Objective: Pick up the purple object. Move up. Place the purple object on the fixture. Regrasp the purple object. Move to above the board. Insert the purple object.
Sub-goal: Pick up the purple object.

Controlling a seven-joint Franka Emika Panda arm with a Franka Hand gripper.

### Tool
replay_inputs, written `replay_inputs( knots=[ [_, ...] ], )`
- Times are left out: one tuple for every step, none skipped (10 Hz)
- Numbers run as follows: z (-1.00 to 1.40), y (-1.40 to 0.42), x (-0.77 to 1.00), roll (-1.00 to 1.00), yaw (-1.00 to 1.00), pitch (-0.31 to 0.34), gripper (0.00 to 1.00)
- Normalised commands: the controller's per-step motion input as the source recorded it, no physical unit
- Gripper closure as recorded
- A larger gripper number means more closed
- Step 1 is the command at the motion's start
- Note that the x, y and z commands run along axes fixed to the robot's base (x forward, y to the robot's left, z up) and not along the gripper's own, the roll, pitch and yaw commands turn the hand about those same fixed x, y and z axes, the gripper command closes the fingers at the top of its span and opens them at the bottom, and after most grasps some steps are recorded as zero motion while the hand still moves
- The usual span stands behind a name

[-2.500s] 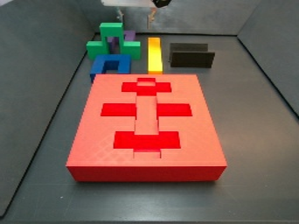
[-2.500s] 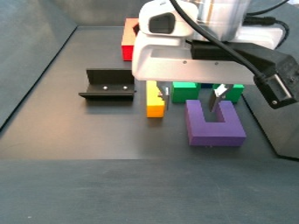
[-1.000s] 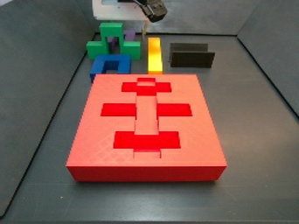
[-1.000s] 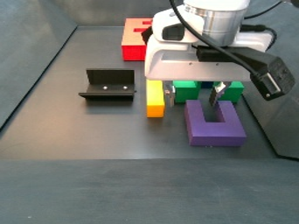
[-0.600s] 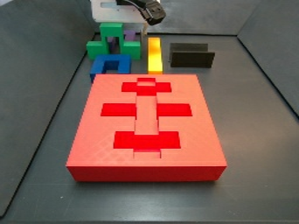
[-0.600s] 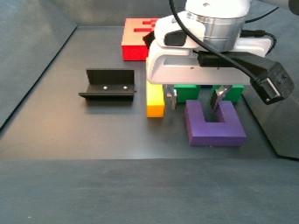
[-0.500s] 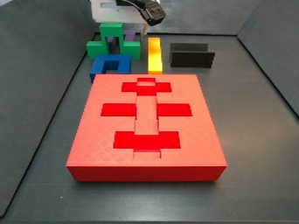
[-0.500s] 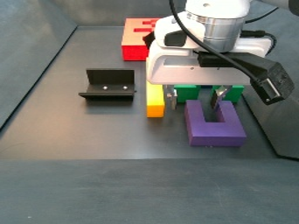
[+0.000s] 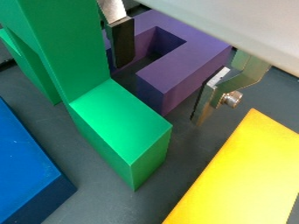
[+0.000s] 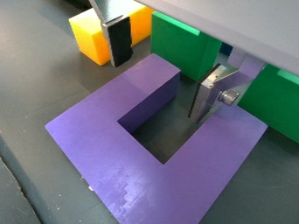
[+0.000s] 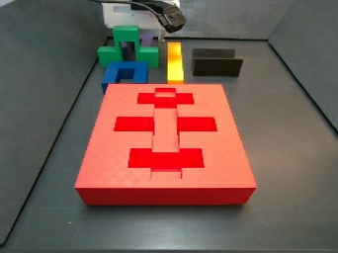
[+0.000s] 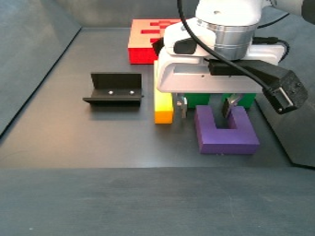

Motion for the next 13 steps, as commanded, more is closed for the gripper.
replay_inputs(
  knots=[
    [-0.26,0.0,0.0,0.02,0.0,-0.021,0.0],
    [-0.03,0.0,0.0,0.02,0.0,0.0,0.0],
    [0.0,0.0,0.0,0.0,0.0,0.0,0.0],
    [0.0,0.0,0.0,0.0,0.0,0.0,1.0],
    [0.0,0.0,0.0,0.0,0.0,0.0,1.0],
    [0.0,0.0,0.0,0.0,0.0,0.0,1.0],
    [0.0,0.0,0.0,0.0,0.0,0.0,1.0],
    [0.0,0.0,0.0,0.0,0.0,0.0,1.0],
    [0.0,0.0,0.0,0.0,0.0,0.0,1.0],
    [0.0,0.0,0.0,0.0,0.0,0.0,1.0],
    [0.0,0.0,0.0,0.0,0.0,0.0,1.0],
    [0.0,0.0,0.0,0.0,0.0,0.0,1.0],
    [0.0,0.0,0.0,0.0,0.0,0.0,1.0]
  ],
)
